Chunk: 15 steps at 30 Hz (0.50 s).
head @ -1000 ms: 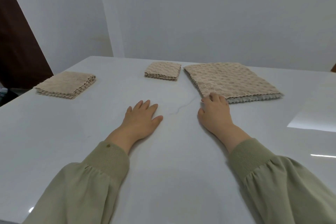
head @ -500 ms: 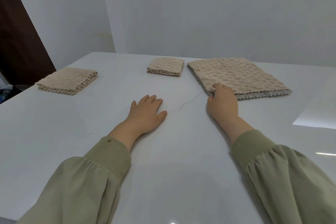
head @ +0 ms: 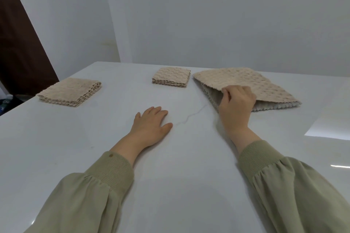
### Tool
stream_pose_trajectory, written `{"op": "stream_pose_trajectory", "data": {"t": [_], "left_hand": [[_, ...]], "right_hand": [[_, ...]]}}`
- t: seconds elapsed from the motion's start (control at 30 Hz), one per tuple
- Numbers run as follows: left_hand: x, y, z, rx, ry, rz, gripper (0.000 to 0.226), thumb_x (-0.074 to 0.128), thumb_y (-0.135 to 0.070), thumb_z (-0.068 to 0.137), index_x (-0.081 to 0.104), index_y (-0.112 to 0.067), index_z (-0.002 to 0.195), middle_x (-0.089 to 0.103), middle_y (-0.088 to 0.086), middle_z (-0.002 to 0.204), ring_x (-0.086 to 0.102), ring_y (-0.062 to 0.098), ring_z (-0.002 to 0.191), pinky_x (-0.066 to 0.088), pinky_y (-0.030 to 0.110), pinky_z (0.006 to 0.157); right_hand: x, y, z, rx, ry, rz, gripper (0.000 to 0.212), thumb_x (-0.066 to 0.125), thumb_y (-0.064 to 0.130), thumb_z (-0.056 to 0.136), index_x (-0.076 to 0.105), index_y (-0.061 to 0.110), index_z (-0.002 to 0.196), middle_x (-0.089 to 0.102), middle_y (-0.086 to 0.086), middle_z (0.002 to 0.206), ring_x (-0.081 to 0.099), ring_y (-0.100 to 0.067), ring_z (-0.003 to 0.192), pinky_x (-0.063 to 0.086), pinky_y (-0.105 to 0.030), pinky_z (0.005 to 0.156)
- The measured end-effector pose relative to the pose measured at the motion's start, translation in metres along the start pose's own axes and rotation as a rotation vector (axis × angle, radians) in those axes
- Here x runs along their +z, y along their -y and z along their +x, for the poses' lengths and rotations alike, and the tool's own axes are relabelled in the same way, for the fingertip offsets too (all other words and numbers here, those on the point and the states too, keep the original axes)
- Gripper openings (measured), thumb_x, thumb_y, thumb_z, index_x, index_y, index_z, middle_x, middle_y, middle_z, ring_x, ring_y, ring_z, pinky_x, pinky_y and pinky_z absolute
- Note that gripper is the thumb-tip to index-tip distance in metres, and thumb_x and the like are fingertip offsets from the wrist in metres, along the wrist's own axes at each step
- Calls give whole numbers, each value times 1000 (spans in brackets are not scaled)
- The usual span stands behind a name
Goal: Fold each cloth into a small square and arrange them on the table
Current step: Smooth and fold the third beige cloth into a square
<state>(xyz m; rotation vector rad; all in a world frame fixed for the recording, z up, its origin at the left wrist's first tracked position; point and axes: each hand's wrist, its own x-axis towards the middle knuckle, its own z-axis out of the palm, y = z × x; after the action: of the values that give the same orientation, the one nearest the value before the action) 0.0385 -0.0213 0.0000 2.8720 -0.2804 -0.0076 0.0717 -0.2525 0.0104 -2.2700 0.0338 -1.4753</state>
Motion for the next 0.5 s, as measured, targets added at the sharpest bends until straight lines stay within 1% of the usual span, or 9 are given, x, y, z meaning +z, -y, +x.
{"op": "stream_pose_trajectory", "data": {"t": [0.07, 0.13, 0.2, 0.23, 0.3, 0.33, 0.4, 0.43, 0.5], "left_hand": [[0, 0, 0, -2, -4, -13, 55, 35, -48, 96, 26, -27, 146, 15, -5, 157, 7, 14, 145, 5, 45, 117], [0, 1, -1, -2, -1, -16, 55, 35, -48, 96, 26, -27, 146, 14, -5, 157, 6, 14, 145, 5, 44, 117], [0, 1, -1, -2, 1, -21, 55, 35, -49, 96, 25, -28, 146, 14, -5, 157, 6, 13, 145, 4, 44, 117], [0, 2, -1, -1, -1, -26, 55, 35, -49, 96, 26, -28, 146, 15, -5, 157, 6, 13, 145, 4, 44, 117], [0, 2, -1, 0, -7, -38, 55, 36, -49, 96, 27, -28, 146, 15, -5, 157, 7, 13, 145, 5, 44, 117], [0, 2, -1, 1, -8, -41, 55, 36, -49, 96, 27, -28, 146, 16, -5, 157, 7, 13, 145, 5, 44, 117], [0, 2, -1, -1, -8, -42, 55, 37, -49, 96, 27, -28, 146, 16, -5, 157, 7, 13, 145, 4, 44, 117], [0, 2, -1, -1, -8, -43, 55, 37, -48, 96, 27, -28, 146, 16, -5, 157, 7, 13, 145, 4, 44, 117], [0, 2, 0, -3, -11, -49, 55, 37, -48, 96, 28, -28, 146, 16, -5, 157, 7, 13, 145, 4, 44, 117]], "right_hand": [[-6, 4, 4, -122, -168, 122, 17, 54, 6, 87, 65, 7, 74, 67, -3, 76, 53, -24, 79, 29, -32, 77], [-9, 5, 4, -125, -177, 164, 19, 50, 10, 90, 63, 6, 77, 65, -4, 76, 50, -21, 80, 32, -35, 80], [-9, 5, 1, -11, -5, 129, 25, 44, 23, 91, 63, 7, 86, 66, -6, 82, 53, -26, 88, 35, -43, 90], [-8, 4, 0, 59, 165, 74, 33, 41, 34, 91, 62, 9, 94, 66, -6, 91, 54, -29, 98, 32, -48, 98], [-5, 1, -2, 174, 541, -82, 49, 42, 52, 89, 57, 14, 114, 61, -3, 115, 44, -28, 121, 17, -54, 109], [-3, -2, -3, 188, 665, -166, 52, 44, 56, 87, 55, 16, 119, 58, -1, 122, 40, -27, 126, 13, -55, 110], [0, -9, -5, 152, 750, -290, 40, 46, 47, 89, 59, 19, 116, 59, -1, 124, 39, -25, 126, 15, -58, 110], [0, -10, -5, 140, 745, -316, 31, 46, 36, 91, 62, 19, 110, 61, -1, 120, 40, -25, 124, 14, -59, 110], [-1, -10, -2, 138, 712, -326, 22, 47, 22, 92, 67, 17, 100, 64, -2, 113, 41, -26, 123, 9, -59, 112]]}}
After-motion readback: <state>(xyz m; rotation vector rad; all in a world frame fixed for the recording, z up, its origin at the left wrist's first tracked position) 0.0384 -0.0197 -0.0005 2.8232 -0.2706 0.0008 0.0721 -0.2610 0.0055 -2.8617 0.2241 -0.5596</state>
